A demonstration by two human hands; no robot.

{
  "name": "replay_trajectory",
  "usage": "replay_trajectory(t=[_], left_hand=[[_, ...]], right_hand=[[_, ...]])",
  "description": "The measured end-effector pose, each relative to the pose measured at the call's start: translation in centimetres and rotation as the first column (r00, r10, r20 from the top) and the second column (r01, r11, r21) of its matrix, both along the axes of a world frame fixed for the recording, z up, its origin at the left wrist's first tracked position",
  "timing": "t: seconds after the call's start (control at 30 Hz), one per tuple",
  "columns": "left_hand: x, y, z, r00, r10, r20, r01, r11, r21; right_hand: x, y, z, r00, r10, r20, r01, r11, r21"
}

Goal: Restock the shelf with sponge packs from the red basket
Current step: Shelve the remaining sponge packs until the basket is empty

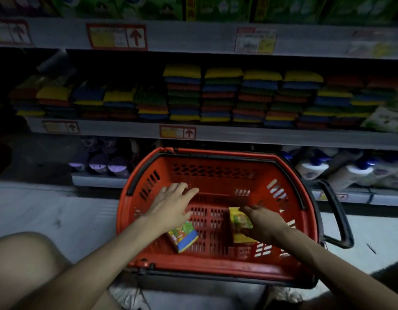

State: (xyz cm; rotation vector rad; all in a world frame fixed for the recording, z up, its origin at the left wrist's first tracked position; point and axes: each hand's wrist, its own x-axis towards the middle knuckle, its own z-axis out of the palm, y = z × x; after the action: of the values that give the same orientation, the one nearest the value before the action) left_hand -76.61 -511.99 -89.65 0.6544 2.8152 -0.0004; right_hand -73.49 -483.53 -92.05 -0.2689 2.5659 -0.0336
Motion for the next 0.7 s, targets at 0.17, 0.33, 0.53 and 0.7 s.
replay_trajectory(t=[0.17,0.33,0.53,0.7], left_hand=[[-0.8,1.4,-4.1,0.972,-0.09,0.216,0.152,0.946,-0.287],[-1.4,2.2,-7.7,0.919,-0.177,0.351,0.327,0.839,-0.434],[-2.2,2.0,-9.9,0.862,-0.215,0.458,0.451,0.737,-0.503],[-2.1,1.3,-11.4,0.842,-0.282,0.459,0.511,0.689,-0.514]], right_hand=[[-1.0,0.5,-2.9,0.985,-0.023,0.173,0.008,0.996,0.089],[-2.6,-0.2,-4.9,0.969,-0.056,0.241,0.047,0.998,0.041],[-3.3,0.0,-7.5,0.961,-0.188,0.203,0.183,0.982,0.044],[-3.2,-0.1,-9.5,0.92,-0.336,0.203,0.342,0.94,0.007]])
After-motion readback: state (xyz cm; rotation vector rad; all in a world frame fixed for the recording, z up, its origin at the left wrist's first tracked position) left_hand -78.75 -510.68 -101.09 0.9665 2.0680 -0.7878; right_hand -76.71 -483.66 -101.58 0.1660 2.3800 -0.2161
